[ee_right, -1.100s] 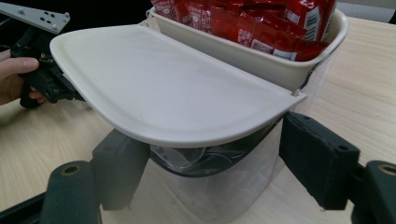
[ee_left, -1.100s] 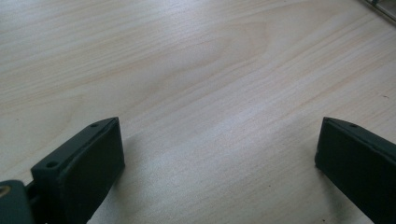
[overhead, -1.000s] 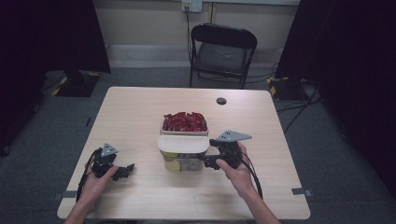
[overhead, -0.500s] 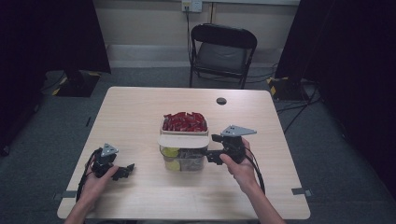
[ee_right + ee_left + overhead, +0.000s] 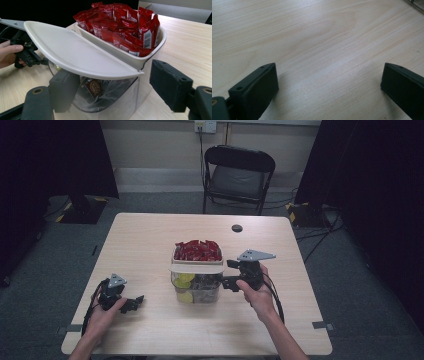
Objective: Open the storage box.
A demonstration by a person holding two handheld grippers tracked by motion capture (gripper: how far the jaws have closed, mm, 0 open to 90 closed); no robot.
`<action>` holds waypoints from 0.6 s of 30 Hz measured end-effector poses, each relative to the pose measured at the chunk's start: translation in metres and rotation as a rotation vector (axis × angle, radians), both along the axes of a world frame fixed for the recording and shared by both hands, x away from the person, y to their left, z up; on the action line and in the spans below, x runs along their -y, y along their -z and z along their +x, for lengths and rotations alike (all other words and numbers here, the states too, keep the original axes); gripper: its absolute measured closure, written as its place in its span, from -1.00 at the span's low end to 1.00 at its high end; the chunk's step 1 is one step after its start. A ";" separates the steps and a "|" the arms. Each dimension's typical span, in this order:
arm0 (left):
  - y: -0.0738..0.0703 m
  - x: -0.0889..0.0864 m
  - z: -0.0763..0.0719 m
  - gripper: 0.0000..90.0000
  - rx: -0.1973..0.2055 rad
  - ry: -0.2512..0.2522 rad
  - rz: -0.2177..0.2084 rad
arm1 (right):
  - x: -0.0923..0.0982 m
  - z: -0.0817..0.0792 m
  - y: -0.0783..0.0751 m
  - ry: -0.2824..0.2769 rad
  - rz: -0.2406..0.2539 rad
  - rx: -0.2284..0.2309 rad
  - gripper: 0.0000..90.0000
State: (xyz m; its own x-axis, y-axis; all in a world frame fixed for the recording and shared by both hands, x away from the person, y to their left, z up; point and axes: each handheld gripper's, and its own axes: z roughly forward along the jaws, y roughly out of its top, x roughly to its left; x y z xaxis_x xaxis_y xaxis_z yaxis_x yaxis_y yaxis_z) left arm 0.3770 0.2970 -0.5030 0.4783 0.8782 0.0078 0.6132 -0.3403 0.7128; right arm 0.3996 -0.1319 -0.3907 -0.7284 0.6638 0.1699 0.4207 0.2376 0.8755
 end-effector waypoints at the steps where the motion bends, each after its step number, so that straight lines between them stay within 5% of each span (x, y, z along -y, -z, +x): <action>1: 0.000 0.000 0.000 -0.98 0.000 0.000 0.000 | 0.000 0.001 0.000 0.002 0.000 -0.001 -0.46; 12: -0.001 0.001 0.002 -0.98 -0.011 -0.002 0.003 | 0.002 0.007 -0.002 0.006 0.002 0.001 -0.46; 14: 0.000 0.004 0.002 -0.97 -0.005 -0.022 -0.023 | 0.002 0.008 -0.003 0.009 0.005 0.001 -0.46; 16: -0.002 0.004 0.002 -0.90 -0.004 -0.019 -0.018 | 0.002 0.009 -0.003 0.009 0.001 0.003 -0.46; 18: -0.003 0.004 0.003 -0.62 0.005 -0.027 -0.022 | 0.002 0.010 -0.003 0.010 0.002 0.001 -0.46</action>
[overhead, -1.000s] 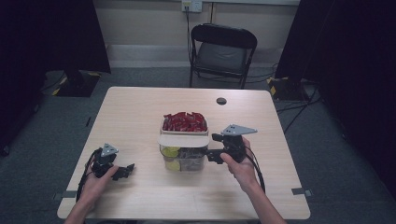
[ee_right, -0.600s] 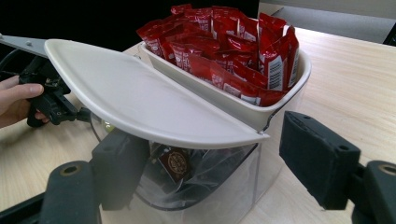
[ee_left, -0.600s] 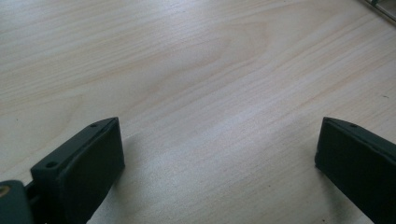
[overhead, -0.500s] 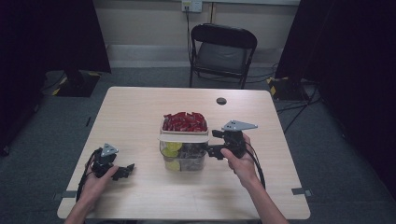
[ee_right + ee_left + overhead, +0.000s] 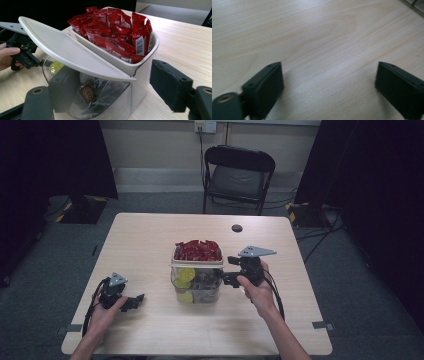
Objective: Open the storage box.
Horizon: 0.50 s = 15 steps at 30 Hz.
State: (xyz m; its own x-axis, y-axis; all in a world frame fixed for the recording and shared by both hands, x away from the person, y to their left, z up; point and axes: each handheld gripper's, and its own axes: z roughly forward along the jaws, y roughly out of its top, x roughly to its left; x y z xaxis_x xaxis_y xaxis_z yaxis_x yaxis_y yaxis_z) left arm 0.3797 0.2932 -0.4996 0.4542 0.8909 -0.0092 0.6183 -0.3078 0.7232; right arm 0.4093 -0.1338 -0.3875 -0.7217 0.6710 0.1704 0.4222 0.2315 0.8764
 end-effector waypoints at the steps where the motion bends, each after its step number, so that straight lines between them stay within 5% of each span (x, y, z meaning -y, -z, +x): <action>1: -0.004 0.000 0.001 -0.57 0.000 -0.005 -0.004 | 0.000 0.001 0.000 0.002 0.000 0.000 -0.46; 6: -0.015 0.003 0.003 -0.64 0.035 -0.003 -0.026 | 0.000 0.002 0.000 0.003 0.000 0.000 -0.46; 15: -0.056 0.025 0.010 -0.64 0.130 0.117 -0.093 | -0.002 0.008 0.000 0.002 -0.008 -0.003 -0.46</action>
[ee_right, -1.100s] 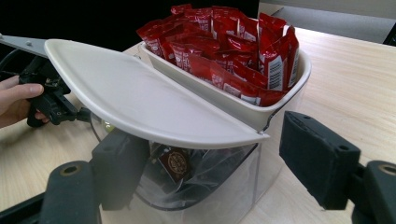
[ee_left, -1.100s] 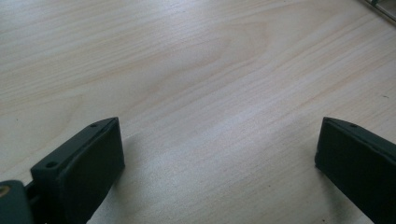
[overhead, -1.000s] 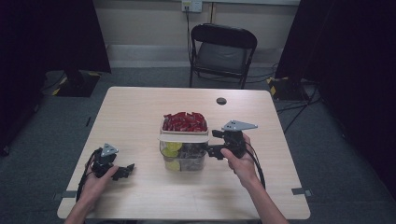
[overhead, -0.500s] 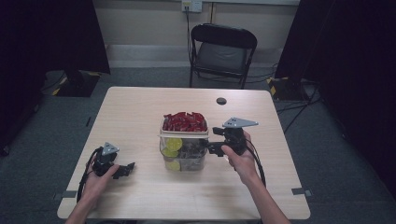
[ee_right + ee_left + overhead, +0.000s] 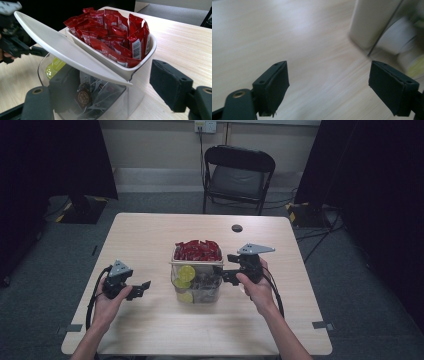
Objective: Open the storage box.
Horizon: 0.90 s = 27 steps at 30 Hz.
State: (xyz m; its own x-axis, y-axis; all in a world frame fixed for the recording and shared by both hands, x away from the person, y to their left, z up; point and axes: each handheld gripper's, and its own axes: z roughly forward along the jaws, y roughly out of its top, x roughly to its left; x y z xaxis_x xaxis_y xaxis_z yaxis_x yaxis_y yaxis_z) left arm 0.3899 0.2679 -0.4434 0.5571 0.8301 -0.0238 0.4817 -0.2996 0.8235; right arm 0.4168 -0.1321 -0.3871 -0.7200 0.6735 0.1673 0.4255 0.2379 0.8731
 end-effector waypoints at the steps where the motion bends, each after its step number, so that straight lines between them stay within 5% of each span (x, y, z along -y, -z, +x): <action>1: -0.004 0.003 0.002 -0.65 0.002 0.020 -0.022 | 0.000 0.000 0.000 0.001 0.001 -0.001 -0.46; 6: -0.021 0.019 0.007 -0.64 0.043 0.079 -0.038 | 0.000 0.001 0.001 0.003 0.004 -0.002 -0.46; 7: -0.025 0.023 0.009 -0.64 0.054 0.084 -0.079 | 0.001 0.002 0.001 0.004 0.004 -0.003 -0.46; 18: -0.042 0.041 0.019 -0.63 0.098 0.127 -0.120 | 0.004 0.005 0.001 0.015 0.009 -0.003 -0.47; 27: -0.049 0.046 0.028 -0.65 0.091 0.128 -0.128 | 0.006 0.009 0.000 0.025 0.002 -0.005 -0.47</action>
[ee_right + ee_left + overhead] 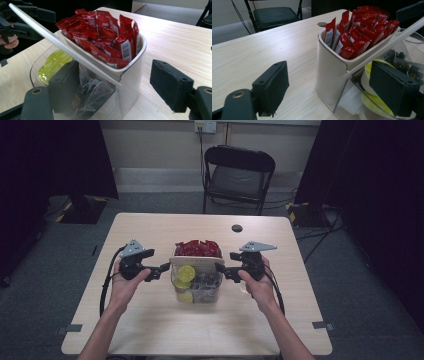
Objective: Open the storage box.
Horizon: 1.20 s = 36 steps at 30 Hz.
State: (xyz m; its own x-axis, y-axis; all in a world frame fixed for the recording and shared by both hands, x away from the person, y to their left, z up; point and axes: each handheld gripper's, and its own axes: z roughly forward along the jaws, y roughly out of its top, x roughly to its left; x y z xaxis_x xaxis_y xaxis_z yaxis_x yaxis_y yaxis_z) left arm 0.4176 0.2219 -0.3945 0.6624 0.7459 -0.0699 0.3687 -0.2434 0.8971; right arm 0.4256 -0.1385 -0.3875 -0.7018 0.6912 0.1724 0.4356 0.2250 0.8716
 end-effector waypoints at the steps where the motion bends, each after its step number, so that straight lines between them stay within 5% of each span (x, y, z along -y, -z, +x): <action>1: -0.001 0.001 0.002 -0.65 0.010 0.001 -0.010 | 0.001 0.002 -0.001 0.007 0.001 0.000 -0.47; 12: 0.004 -0.003 0.010 -0.65 -0.015 -0.020 -0.060 | 0.005 0.010 -0.004 0.025 0.005 -0.001 -0.47; 20: 0.006 -0.005 0.016 -0.65 -0.043 -0.015 -0.064 | 0.004 0.014 -0.004 0.033 -0.004 -0.002 -0.46; 23: 0.003 -0.003 0.019 -0.66 -0.044 -0.012 -0.035 | 0.005 0.014 -0.004 0.037 -0.001 -0.004 -0.46; 36: 0.000 -0.001 0.023 -0.70 -0.042 0.010 -0.034 | 0.008 -0.005 -0.011 -0.008 0.034 -0.007 -0.52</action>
